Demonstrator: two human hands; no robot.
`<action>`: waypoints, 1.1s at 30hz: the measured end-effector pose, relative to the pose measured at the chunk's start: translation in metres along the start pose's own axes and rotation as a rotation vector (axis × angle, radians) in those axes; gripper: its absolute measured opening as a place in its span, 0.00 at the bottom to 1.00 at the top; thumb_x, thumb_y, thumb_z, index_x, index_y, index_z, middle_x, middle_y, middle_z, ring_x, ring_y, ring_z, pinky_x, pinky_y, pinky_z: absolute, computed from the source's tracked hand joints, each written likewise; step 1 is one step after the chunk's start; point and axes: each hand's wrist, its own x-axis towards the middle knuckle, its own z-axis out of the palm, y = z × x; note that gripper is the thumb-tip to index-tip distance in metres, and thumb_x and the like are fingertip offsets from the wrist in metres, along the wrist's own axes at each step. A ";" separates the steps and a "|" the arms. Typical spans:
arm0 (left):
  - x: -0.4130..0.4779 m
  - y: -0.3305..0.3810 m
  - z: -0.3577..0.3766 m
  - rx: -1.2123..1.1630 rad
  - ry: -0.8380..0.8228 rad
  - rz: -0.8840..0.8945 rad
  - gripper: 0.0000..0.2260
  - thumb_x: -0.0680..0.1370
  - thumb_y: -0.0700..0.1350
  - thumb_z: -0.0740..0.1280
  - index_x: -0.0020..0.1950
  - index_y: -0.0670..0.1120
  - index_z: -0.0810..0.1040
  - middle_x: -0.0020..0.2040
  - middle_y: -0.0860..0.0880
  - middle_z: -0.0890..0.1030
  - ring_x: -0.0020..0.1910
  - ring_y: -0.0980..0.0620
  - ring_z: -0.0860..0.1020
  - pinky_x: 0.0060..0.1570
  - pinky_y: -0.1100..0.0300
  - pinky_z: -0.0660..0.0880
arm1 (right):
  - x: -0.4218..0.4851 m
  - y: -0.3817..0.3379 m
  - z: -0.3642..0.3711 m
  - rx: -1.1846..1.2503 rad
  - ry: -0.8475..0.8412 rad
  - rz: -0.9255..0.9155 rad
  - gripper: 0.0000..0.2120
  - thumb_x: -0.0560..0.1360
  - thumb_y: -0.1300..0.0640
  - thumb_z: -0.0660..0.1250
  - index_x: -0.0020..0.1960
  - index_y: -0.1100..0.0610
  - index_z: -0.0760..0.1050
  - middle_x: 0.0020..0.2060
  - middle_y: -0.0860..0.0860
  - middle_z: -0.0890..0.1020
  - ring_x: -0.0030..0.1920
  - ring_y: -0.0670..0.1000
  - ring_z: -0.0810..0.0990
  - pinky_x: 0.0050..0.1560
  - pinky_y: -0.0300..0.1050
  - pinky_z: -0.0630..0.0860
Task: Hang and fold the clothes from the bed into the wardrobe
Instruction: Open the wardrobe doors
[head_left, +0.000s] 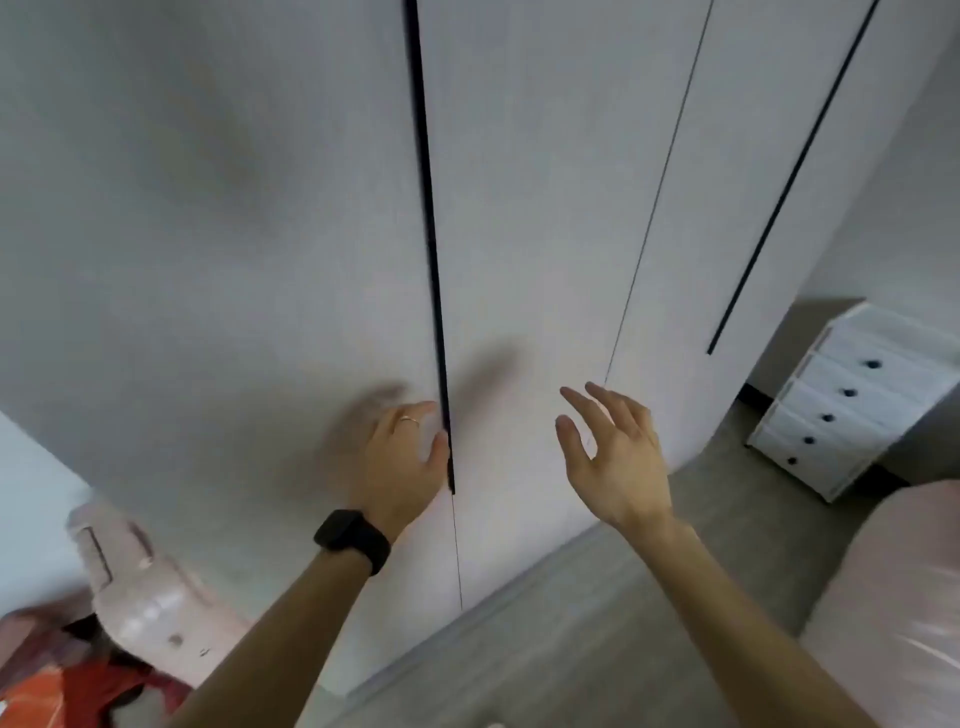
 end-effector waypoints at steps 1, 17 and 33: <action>0.007 0.002 0.002 -0.021 0.031 0.006 0.16 0.81 0.47 0.65 0.69 0.47 0.75 0.65 0.48 0.77 0.66 0.46 0.73 0.66 0.52 0.69 | 0.015 0.001 0.003 0.013 0.014 -0.033 0.19 0.82 0.45 0.61 0.71 0.46 0.74 0.72 0.48 0.73 0.74 0.54 0.64 0.69 0.58 0.69; 0.120 0.056 0.010 0.315 0.494 -0.235 0.19 0.78 0.62 0.64 0.60 0.49 0.79 0.53 0.53 0.82 0.53 0.47 0.79 0.46 0.52 0.77 | 0.240 -0.037 0.057 0.151 0.471 -0.739 0.26 0.79 0.50 0.66 0.77 0.51 0.68 0.78 0.58 0.62 0.78 0.62 0.59 0.72 0.64 0.63; 0.129 0.084 0.013 0.681 0.623 -0.348 0.12 0.75 0.54 0.64 0.34 0.51 0.69 0.30 0.56 0.77 0.34 0.53 0.77 0.57 0.51 0.67 | 0.283 -0.041 0.099 0.149 0.498 -0.821 0.29 0.80 0.39 0.58 0.80 0.42 0.58 0.81 0.54 0.54 0.80 0.58 0.52 0.77 0.64 0.47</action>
